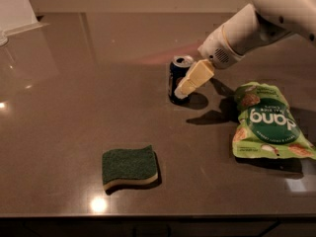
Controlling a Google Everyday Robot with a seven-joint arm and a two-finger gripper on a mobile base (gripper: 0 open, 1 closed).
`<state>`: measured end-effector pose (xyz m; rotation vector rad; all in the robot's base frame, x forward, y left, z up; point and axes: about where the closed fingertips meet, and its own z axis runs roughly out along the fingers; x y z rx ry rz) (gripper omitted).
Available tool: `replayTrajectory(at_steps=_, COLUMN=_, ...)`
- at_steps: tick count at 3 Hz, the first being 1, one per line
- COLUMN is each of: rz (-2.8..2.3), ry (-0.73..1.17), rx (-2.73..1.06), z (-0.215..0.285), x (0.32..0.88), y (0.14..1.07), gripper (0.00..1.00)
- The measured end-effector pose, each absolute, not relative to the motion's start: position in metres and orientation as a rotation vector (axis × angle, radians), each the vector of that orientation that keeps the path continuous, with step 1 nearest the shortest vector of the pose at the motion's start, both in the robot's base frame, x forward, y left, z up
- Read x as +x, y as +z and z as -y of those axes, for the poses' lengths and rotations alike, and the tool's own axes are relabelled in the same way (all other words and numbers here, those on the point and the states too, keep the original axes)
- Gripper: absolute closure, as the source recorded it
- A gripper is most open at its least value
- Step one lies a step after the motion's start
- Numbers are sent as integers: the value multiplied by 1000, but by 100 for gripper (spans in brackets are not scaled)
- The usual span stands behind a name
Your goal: Move pepsi can near sponge
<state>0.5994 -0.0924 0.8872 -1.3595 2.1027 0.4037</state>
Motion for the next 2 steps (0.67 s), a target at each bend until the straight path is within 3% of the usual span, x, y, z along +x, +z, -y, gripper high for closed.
replayTrajectory(at_steps=2, rz=-2032, ry=489, rx=-1391, z=69, x=587, y=895, gripper=45)
